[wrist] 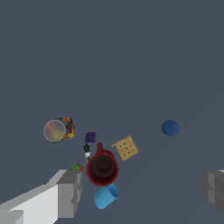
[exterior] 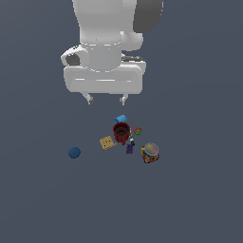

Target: Pick up a designated object from a clutter of objects.

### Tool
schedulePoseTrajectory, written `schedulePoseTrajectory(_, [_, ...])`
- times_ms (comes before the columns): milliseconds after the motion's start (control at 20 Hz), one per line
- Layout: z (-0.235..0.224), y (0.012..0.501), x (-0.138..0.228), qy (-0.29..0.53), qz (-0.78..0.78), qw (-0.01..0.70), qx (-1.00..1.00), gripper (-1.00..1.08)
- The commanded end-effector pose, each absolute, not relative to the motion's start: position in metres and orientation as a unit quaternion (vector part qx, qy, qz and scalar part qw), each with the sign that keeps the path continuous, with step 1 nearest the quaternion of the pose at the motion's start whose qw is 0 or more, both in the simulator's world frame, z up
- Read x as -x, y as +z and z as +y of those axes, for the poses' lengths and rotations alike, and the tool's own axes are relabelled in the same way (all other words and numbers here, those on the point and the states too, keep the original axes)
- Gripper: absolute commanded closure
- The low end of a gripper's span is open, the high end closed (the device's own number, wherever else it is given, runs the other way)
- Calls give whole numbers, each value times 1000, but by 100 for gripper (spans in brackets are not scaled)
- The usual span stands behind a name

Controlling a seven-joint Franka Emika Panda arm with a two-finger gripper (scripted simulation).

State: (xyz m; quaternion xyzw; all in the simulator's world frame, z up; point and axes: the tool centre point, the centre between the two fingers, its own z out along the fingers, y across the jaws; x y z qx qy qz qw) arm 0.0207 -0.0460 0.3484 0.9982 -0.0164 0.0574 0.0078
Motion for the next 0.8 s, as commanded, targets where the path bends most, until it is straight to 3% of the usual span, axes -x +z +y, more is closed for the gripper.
schedulePoseTrajectory(0, [-46,348,-21,57,-16,8,-998,-92])
schedulePoseTrajectory(750, [-48,354,-21,61,5,9,-998,-92])
